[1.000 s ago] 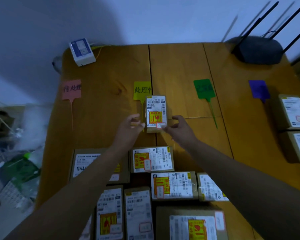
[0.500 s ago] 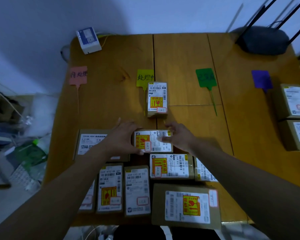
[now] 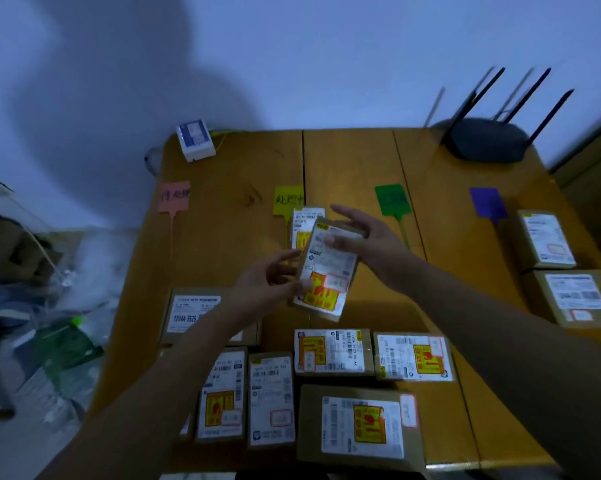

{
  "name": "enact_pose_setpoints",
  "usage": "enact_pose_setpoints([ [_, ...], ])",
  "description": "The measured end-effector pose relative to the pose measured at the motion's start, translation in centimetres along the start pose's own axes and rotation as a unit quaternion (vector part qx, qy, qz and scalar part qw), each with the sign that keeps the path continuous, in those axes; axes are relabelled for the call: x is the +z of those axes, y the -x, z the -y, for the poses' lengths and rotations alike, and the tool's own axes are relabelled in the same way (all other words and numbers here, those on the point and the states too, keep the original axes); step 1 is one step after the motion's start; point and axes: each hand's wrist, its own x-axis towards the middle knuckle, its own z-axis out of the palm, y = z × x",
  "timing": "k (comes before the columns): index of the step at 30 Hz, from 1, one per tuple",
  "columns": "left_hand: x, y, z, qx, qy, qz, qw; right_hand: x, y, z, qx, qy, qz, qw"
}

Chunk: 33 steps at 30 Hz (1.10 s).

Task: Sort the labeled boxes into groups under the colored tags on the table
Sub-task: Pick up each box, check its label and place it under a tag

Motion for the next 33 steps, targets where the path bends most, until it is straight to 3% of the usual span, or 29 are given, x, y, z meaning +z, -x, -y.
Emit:
enact_pose_setpoints([
  [5,0.8,0.3,-4.6,0.028,0.154,-0.116,0.981,0.0,0.9,4.0,0.002,-0.029,-0.021,0.999],
  [8,1.0,0.5,-6.4,0.045,0.190,-0.119,0.974,-0.1,2.0,4.7,0.004,-0.053,0.022,0.998],
  [20,1.5,1.3,-8.6,0.080,0.151,-0.110,0.979,-0.9,4.5,6.1,-0.022,-0.079,0.039,0.996],
  [25,2.0,1.4,-9.0,0.115,0.042,-0.142,0.982,-1.1,5.0,4.9,-0.008,0.000,0.086,0.996],
  [29,3.5,0.4,-7.9,0.126,0.006,-0.167,0.978,-1.4,4.6,3.5,-0.005,-0.001,0.041,0.999],
  [33,4.8,-2.1,-5.6,0.058,-0.017,-0.126,0.990,-2.4,3.4,1.1,0.026,0.011,-0.038,0.999],
])
